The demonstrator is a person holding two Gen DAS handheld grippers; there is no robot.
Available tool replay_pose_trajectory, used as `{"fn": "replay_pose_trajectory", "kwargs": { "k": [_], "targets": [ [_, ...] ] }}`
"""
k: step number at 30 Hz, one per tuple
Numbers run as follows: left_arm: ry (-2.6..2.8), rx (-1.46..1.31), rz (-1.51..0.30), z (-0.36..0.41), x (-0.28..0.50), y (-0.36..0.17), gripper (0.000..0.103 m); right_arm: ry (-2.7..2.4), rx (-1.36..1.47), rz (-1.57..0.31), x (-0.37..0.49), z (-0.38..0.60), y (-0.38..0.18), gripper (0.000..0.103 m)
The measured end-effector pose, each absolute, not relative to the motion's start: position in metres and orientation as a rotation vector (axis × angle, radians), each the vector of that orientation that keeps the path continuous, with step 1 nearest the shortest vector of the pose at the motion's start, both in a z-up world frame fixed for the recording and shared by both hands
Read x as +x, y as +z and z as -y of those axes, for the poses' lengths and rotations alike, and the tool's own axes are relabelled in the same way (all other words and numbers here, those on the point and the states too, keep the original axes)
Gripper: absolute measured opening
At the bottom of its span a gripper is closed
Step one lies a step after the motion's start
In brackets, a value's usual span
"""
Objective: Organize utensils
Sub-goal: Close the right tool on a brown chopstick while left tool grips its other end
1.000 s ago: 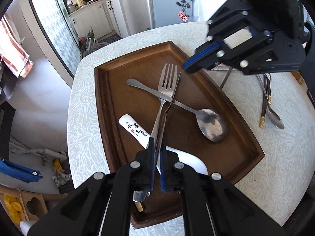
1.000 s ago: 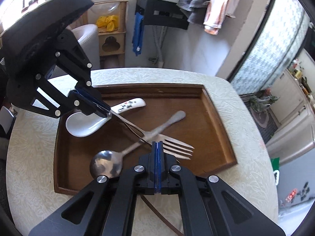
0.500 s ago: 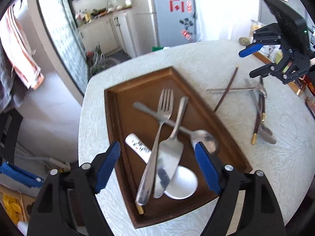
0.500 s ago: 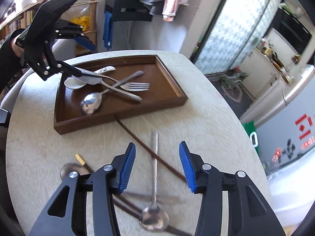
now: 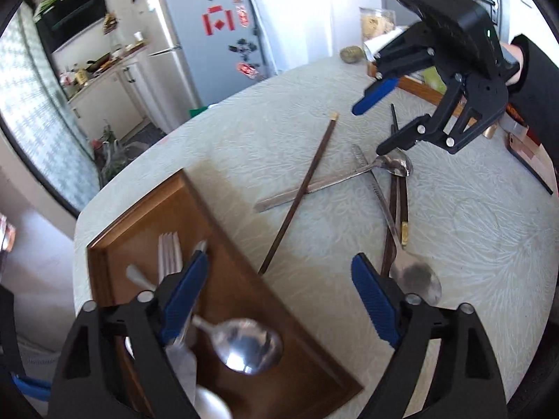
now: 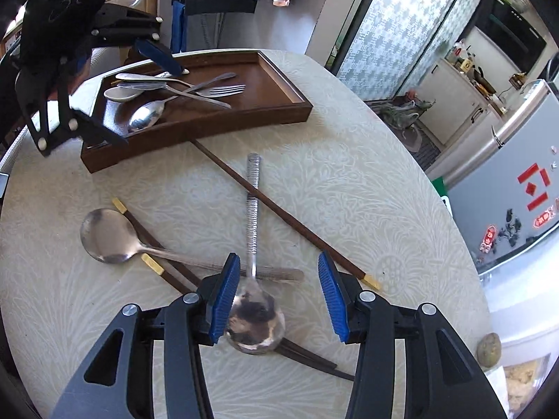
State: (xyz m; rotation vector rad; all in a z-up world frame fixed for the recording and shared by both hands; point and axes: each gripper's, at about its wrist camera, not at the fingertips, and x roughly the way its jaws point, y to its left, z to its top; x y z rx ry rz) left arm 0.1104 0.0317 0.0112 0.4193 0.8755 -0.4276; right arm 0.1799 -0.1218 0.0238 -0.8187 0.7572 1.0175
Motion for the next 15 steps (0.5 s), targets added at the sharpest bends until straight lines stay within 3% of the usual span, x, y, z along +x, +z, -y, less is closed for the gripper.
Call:
{"fn": "replay_pose_trajectory", "kwargs": {
  "k": [6, 15],
  "targets": [
    [-0.472, 0.433, -0.982, -0.011, 0.148, -0.016, 0.048, 1.048, -0.799, -0.789, 0.205, 0.127, 0.015, 0.038],
    [-0.471, 0.414, -1.025, -0.018, 0.168, -0.032, 0.044, 1.102, -0.768, -0.823, 0.232, 0.121, 0.001, 0.037]
  ]
}}
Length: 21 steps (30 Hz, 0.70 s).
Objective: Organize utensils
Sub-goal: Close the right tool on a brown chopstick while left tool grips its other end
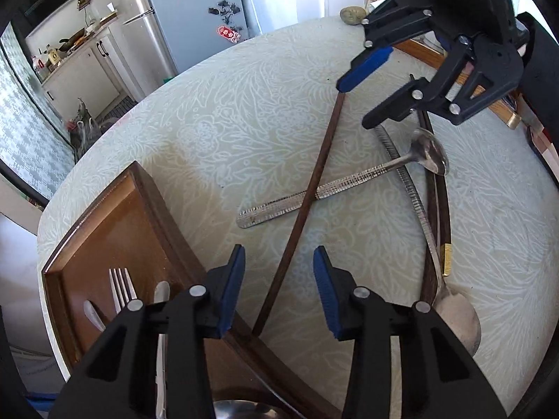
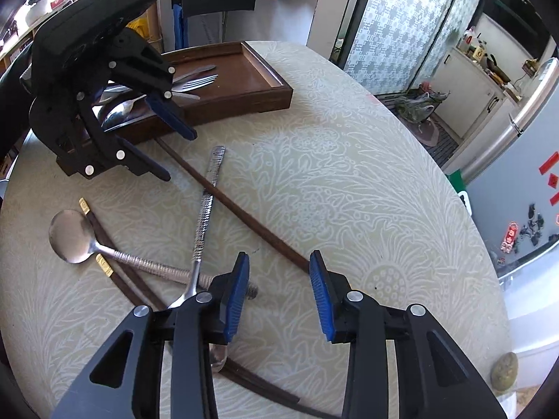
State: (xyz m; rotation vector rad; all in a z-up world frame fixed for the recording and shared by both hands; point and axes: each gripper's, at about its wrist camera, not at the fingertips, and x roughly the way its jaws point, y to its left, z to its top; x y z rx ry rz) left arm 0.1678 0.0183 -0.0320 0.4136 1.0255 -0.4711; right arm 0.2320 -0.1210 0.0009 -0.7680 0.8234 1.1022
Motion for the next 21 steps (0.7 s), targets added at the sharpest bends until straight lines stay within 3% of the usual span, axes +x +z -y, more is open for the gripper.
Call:
{"fn": "replay_pose_trajectory", "kwargs": {
  "k": [5, 9, 18, 21],
  "targets": [
    [-0.495, 0.391, -1.029, -0.019, 0.169, -0.033, 0.036, 1.132, -0.78, -0.865, 0.241, 0.111, -0.01, 0.037],
    [-0.51, 0.395, -1.02, -0.015, 0.168, -0.033, 0.012, 1.141, -0.775, -0.86, 0.243, 0.108, -0.013, 0.037],
    [-0.565, 0.353, -0.963, -0.011, 0.16, -0.02, 0.008, 1.125, -0.812, -0.837, 0.242, 0.106, -0.015, 0.042],
    [-0.581, 0.354, -0.953, -0.005, 0.155, -0.016, 0.007, 1.11, -0.83, -0.816, 0.24, 0.105, -0.015, 0.038]
  ]
}}
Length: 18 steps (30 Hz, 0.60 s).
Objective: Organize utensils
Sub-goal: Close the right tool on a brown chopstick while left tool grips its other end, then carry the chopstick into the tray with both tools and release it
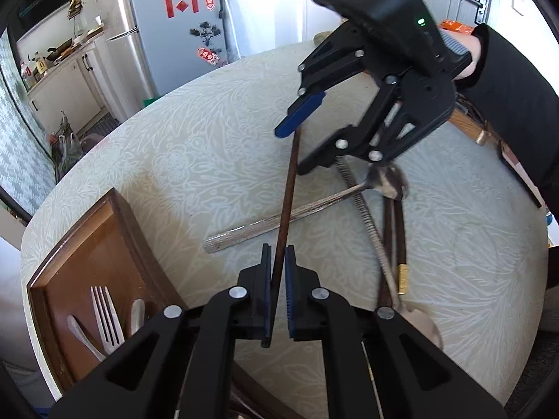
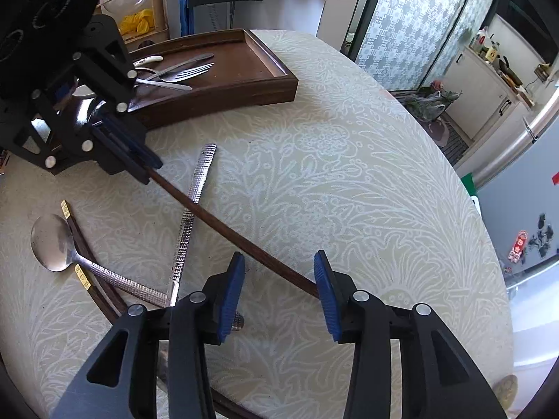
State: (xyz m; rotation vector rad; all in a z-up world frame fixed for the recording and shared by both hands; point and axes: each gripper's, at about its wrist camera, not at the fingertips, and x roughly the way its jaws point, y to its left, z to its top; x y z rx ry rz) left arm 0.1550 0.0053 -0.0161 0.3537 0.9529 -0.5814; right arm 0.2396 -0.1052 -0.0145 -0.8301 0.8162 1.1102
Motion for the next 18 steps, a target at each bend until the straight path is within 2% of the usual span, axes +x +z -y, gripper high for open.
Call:
{"fn": "replay_pose_trajectory", "kwargs": {
  "k": [5, 18],
  "targets": [
    [-0.576, 0.346, -0.938, -0.006, 0.147, -0.012, 0.007, 1.094, -0.879, -0.79, 0.231, 0.102, -0.011, 0.032],
    [-0.482, 0.271, -0.839, -0.066, 0.091, 0.021, 0.007, 1.104, -1.047, -0.648, 0.179, 0.028, 0.035, 0.031]
  ]
}}
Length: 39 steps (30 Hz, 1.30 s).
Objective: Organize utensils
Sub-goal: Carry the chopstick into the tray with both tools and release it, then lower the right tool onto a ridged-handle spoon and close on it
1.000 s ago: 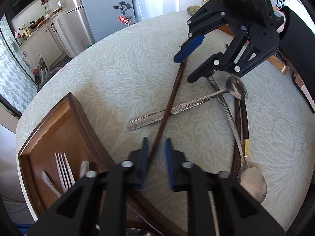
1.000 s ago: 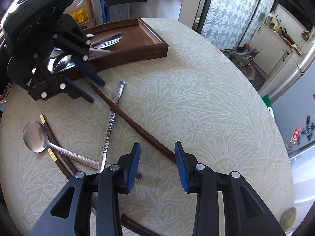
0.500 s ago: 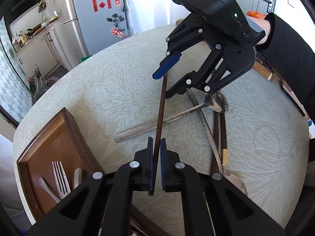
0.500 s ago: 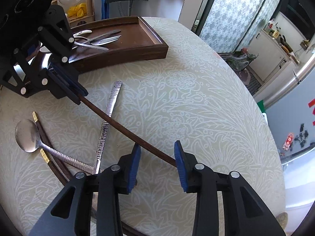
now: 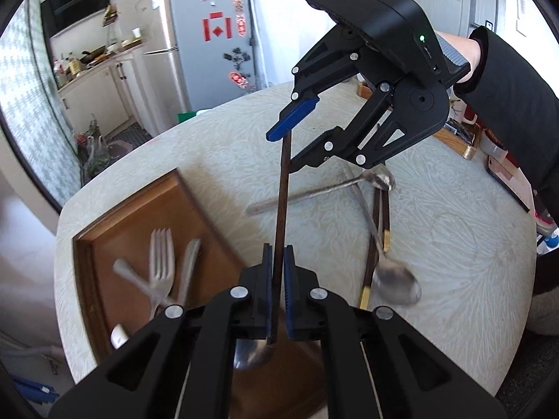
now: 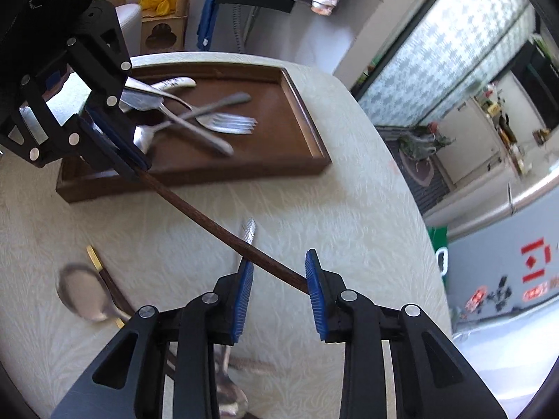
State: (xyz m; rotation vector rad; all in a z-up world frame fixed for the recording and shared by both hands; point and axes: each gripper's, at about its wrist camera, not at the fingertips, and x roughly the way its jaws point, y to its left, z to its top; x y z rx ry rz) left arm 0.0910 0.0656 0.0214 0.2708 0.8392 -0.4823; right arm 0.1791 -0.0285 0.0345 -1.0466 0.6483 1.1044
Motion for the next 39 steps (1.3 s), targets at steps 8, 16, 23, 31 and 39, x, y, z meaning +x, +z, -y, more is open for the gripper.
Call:
{"fn": "replay_pose_trajectory", "kwargs": {
  "k": [8, 16, 23, 31, 39],
  "targets": [
    [-0.365, 0.197, -0.862, -0.134, 0.051, 0.016, 0.006, 1.187, -1.167, -0.569, 0.141, -0.059, 0.027, 0.03],
    [-0.303, 0.155, -0.914, -0.17, 0.045, -0.003, 0.006, 1.192, -1.286, -0.54, 0.13, -0.111, 0.005, 0.03],
    [-0.295, 0.148, -0.915, -0.171, 0.049, -0.003, 0.008, 1.187, -1.282, -0.554, 0.137, -0.114, 0.004, 0.036],
    [-0.266, 0.204, -0.882, -0.158, 0.05, 0.005, 0.065, 1.155, -1.208, -0.6, 0.147, -0.088, 0.015, 0.069],
    [-0.276, 0.244, -0.805, -0.132, 0.047, 0.032, 0.076, 1.093, -1.09, -0.613, 0.153, -0.02, 0.041, 0.076]
  ]
}}
